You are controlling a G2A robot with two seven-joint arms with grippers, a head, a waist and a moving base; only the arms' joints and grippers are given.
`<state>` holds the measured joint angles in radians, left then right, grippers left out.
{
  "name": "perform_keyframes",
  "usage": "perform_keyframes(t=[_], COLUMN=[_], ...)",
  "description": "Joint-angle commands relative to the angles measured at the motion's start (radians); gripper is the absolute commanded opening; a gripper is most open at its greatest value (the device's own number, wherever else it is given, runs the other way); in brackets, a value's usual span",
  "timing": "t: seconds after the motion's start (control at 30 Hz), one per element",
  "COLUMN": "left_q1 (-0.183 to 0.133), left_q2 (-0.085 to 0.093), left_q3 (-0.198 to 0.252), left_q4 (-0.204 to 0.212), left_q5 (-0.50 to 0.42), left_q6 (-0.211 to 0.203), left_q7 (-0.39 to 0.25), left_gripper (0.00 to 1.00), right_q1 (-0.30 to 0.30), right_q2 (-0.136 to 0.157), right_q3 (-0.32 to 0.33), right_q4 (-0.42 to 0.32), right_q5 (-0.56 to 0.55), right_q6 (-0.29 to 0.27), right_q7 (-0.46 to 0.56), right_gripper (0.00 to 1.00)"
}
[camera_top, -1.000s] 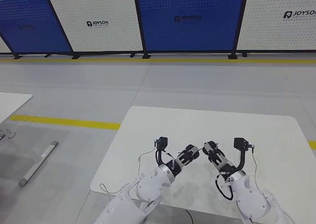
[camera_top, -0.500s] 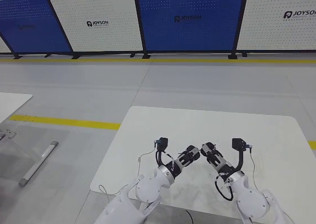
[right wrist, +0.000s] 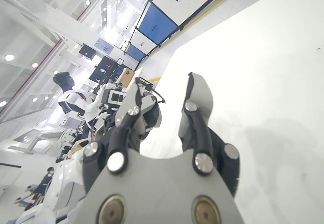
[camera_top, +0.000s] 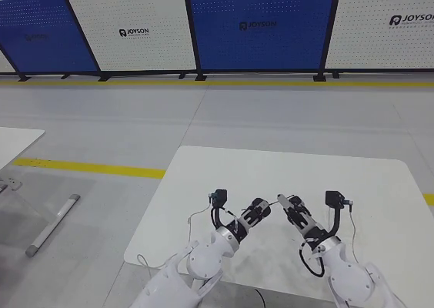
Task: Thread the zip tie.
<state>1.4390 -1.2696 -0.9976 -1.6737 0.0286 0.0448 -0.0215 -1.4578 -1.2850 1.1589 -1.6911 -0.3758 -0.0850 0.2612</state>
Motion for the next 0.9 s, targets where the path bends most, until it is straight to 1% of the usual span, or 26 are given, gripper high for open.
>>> perform_keyframes(t=[0.0, 0.23, 0.37, 0.4, 0.43, 0.47, 0.5, 0.53, 0.57, 0.87], left_q1=[-0.003, -0.009, -0.014, -0.014, -0.014, -0.014, -0.014, -0.013, -0.013, -0.003], left_q2=[-0.002, -0.004, -0.005, -0.006, -0.006, -0.006, -0.006, -0.006, -0.006, -0.006], left_q3=[0.0, -0.002, 0.001, 0.001, 0.001, 0.001, 0.001, 0.001, 0.001, -0.003], left_q4=[0.002, 0.005, 0.006, 0.006, 0.006, 0.006, 0.005, 0.004, 0.003, -0.006], left_q5=[-0.006, -0.015, -0.014, -0.014, -0.014, -0.015, -0.016, -0.016, -0.015, -0.006], left_q6=[0.004, 0.007, 0.008, 0.008, 0.007, 0.007, 0.006, 0.006, 0.005, 0.002], left_q7=[0.006, 0.006, -0.004, -0.005, -0.005, -0.006, -0.007, -0.007, -0.008, -0.014], left_gripper=[0.0, 0.0, 0.0, 0.0, 0.0, 0.0, 0.0, 0.0, 0.0, 0.0], right_q1=[-0.004, -0.004, -0.002, -0.001, -0.001, -0.001, -0.001, 0.0, 0.0, 0.007], right_q2=[0.001, 0.001, 0.0, 0.0, 0.0, 0.0, 0.0, 0.0, 0.0, -0.001], right_q3=[0.003, 0.004, 0.004, 0.004, 0.005, 0.005, 0.005, 0.005, 0.005, -0.002], right_q4=[-0.003, 0.001, 0.004, 0.004, 0.005, 0.005, 0.005, 0.005, 0.004, 0.004], right_q5=[-0.003, -0.012, -0.011, -0.011, -0.012, -0.013, -0.015, -0.018, -0.02, -0.04], right_q6=[-0.002, 0.006, 0.013, 0.013, 0.014, 0.016, 0.017, 0.018, 0.02, 0.028], right_q7=[-0.003, -0.008, -0.011, -0.011, -0.013, -0.015, -0.016, -0.016, -0.016, -0.008], right_gripper=[1.0, 1.0, 1.0, 0.98, 0.75, 0.47, 0.36, 0.02, 0.0, 0.0])
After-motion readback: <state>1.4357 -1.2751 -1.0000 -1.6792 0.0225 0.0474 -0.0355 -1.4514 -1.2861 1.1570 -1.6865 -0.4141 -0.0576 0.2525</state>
